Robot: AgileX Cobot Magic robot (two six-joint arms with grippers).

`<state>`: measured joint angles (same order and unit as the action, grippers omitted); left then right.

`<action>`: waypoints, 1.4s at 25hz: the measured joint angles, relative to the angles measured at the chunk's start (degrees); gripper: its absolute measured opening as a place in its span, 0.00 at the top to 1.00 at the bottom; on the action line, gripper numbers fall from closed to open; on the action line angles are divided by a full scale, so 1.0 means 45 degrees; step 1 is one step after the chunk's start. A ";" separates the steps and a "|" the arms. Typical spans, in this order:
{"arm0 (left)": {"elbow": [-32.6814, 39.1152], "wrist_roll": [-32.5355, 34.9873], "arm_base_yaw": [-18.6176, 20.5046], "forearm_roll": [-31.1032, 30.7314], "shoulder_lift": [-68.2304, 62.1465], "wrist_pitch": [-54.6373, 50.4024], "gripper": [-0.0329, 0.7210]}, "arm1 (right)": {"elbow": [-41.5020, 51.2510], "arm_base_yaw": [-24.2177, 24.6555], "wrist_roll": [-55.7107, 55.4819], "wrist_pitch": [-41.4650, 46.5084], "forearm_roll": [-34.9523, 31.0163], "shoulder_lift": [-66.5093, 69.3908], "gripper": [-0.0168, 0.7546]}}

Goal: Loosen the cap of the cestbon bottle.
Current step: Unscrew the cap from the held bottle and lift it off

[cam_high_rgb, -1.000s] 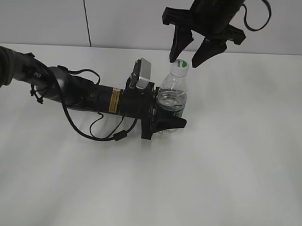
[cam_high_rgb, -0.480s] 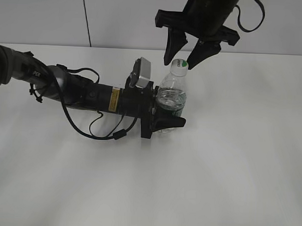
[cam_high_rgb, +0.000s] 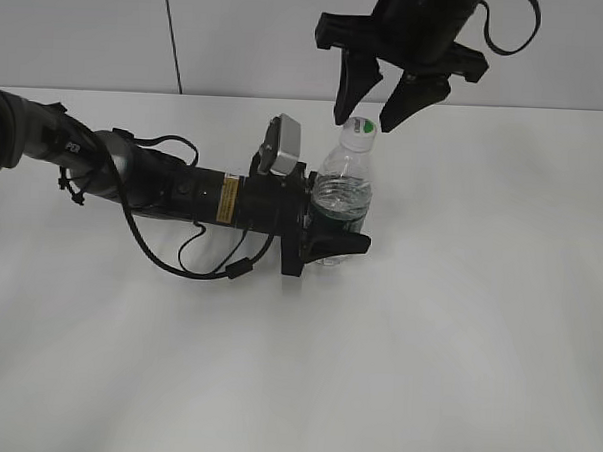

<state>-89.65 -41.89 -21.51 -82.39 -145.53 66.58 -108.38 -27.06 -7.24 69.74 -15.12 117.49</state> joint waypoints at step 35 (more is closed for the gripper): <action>0.0000 0.0000 0.0000 0.0012 0.0000 -0.0030 0.42 | 0.0000 0.0000 0.0000 0.0010 0.0204 0.0169 0.45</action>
<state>-89.65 -41.89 -21.51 -82.33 -145.53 66.44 -108.38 -27.06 -7.24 69.79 -14.20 118.25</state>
